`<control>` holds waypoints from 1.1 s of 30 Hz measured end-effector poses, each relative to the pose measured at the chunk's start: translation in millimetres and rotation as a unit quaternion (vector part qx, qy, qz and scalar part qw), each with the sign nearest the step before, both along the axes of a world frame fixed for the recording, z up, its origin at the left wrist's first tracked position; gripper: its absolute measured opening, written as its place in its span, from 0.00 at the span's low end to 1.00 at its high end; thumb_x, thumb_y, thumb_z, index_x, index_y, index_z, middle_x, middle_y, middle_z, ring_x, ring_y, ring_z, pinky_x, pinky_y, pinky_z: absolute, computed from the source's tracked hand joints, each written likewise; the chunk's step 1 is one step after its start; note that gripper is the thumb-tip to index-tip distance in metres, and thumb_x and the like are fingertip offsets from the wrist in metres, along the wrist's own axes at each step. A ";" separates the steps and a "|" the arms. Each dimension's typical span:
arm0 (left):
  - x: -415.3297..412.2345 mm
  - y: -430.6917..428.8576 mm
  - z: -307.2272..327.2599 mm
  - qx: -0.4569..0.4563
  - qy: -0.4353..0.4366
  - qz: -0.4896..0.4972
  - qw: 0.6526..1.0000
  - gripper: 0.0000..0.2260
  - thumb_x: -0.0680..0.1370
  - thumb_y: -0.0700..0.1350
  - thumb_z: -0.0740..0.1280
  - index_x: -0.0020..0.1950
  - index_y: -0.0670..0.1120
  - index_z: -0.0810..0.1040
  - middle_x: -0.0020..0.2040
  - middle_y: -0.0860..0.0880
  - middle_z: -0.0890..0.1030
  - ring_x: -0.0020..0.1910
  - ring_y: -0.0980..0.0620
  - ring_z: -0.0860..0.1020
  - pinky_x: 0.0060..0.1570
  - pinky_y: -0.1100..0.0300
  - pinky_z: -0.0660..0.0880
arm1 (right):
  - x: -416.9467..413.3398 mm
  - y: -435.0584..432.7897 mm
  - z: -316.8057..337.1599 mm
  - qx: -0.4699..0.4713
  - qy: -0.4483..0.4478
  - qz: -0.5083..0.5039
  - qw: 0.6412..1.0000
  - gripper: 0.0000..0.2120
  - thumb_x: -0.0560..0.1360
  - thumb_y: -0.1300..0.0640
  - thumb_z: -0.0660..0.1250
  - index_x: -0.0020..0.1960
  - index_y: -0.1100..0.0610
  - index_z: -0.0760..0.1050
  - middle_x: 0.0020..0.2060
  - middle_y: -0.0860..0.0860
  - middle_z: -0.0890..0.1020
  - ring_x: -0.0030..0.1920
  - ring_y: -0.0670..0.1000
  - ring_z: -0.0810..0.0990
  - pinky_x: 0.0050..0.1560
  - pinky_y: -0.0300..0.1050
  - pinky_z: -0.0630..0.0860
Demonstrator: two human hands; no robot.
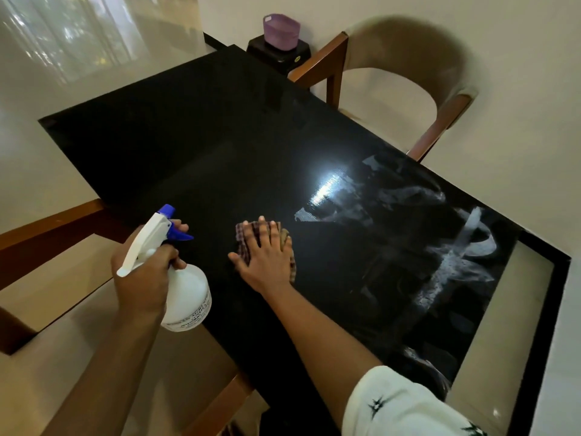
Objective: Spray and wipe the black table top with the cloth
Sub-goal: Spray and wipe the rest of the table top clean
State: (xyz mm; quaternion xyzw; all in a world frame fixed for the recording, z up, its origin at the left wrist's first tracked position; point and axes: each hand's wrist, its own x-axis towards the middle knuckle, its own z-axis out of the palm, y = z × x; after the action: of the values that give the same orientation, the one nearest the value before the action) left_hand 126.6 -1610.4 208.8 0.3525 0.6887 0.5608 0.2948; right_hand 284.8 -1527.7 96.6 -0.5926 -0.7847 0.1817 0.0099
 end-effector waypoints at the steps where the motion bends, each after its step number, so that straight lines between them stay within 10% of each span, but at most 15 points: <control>1: -0.1 1.0 0.2 -0.003 -0.002 -0.003 1.000 0.20 0.77 0.34 0.62 0.69 0.43 0.70 0.54 0.40 0.79 0.36 0.57 0.80 0.37 0.65 0.78 | 1.1 1.3 -0.8 0.005 -0.002 0.013 1.000 0.34 0.78 0.33 0.48 0.78 0.45 0.45 0.78 0.53 0.44 0.77 0.57 0.40 0.73 0.64 0.40; 15: 20.7 25.0 4.9 0.008 0.008 -0.056 0.998 0.20 0.73 0.38 0.64 0.66 0.42 0.73 0.53 0.39 0.78 0.37 0.50 0.77 0.37 0.61 0.78 | 154.9 52.9 -9.6 0.070 -0.065 -0.331 0.939 0.32 0.78 0.37 0.50 0.78 0.51 0.54 0.78 0.56 0.54 0.77 0.59 0.50 0.73 0.63 0.48; 19: 26.4 32.0 3.7 0.011 0.007 -0.048 0.999 0.19 0.75 0.36 0.64 0.66 0.41 0.72 0.53 0.38 0.79 0.36 0.48 0.77 0.42 0.52 0.77 | 83.1 44.5 -9.4 0.073 -0.044 -0.204 0.975 0.32 0.78 0.36 0.50 0.78 0.49 0.54 0.78 0.55 0.53 0.77 0.59 0.48 0.73 0.61 0.46; 25: 42.6 54.4 2.3 0.026 0.025 -0.074 0.997 0.17 0.77 0.35 0.64 0.66 0.43 0.73 0.56 0.46 0.79 0.41 0.57 0.79 0.36 0.69 0.78 | 54.6 47.6 -11.5 0.070 -0.022 -0.050 0.996 0.32 0.77 0.34 0.50 0.78 0.46 0.53 0.78 0.51 0.54 0.77 0.55 0.49 0.73 0.61 0.46; 33: 72.1 70.2 7.7 0.023 0.022 -0.097 0.995 0.18 0.78 0.37 0.64 0.63 0.54 0.69 0.52 0.53 0.78 0.41 0.56 0.79 0.38 0.68 0.77 | 206.2 79.8 -7.9 0.066 -0.068 -0.341 0.935 0.33 0.77 0.35 0.50 0.77 0.49 0.54 0.77 0.54 0.55 0.76 0.59 0.51 0.73 0.62 0.50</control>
State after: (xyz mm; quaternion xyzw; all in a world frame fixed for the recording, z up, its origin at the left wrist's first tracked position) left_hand 198.8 -1540.2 216.5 0.4366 0.6442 0.5376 0.3246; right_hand 491.0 -1447.8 88.7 -0.8337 -0.5443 0.0745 0.0565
